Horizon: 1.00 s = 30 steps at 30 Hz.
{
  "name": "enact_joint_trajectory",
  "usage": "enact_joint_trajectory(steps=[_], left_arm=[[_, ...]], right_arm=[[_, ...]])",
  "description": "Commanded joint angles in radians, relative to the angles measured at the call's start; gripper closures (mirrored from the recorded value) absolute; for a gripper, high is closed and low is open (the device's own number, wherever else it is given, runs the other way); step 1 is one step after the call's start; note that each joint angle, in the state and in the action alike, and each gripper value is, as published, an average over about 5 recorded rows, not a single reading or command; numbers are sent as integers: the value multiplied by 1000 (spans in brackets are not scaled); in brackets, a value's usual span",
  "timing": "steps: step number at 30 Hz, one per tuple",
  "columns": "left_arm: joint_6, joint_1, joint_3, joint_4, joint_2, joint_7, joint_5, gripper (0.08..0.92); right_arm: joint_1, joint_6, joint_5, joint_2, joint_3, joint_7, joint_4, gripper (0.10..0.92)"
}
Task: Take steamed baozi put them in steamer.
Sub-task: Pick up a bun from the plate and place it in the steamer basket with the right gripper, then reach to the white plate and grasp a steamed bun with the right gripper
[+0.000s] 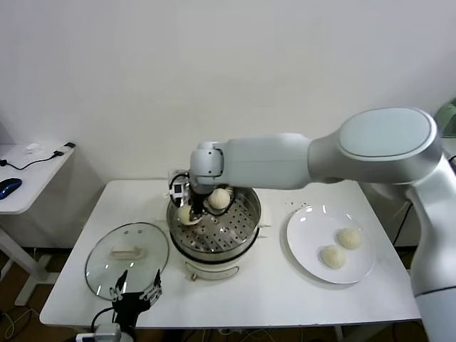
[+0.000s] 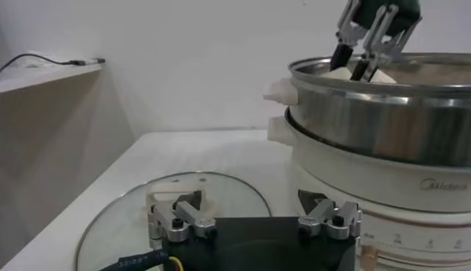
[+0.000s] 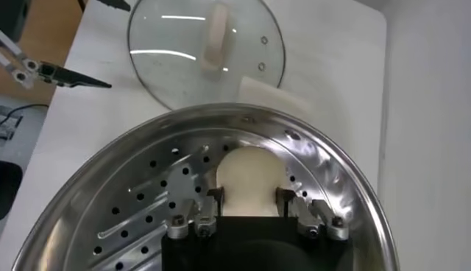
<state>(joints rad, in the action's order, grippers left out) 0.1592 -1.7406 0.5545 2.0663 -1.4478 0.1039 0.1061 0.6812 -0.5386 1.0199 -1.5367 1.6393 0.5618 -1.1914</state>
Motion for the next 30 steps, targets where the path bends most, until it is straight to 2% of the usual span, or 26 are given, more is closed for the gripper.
enact_joint_trajectory(steps=[1, 8, 11, 16, 20, 24, 30], left_arm=[[4, -2, -1, -1, 3, -1, 1, 177], [4, -9, -5, 3, 1, -1, -1, 177], [4, -14, -4, 9, 0, -1, -3, 177], [5, -17, -2, 17, -1, -2, -5, 177], [5, -16, 1, 17, -1, -2, -6, 177], [1, -15, 1, 12, 3, -2, -8, 177], [1, -9, 8, 9, 2, -2, -4, 177]], right_arm=[[-56, -18, -24, -35, -6, -15, 36, 446], [-39, 9, -49, 8, -29, 19, 14, 250], [17, 70, -87, 60, -40, 82, -3, 211], [170, 218, -82, 195, -16, 249, -42, 203], [312, 300, -98, 380, 53, 387, -96, 202], [422, 367, -201, 583, 179, 476, -177, 203], [396, 400, -434, 839, 338, 470, -292, 203]])
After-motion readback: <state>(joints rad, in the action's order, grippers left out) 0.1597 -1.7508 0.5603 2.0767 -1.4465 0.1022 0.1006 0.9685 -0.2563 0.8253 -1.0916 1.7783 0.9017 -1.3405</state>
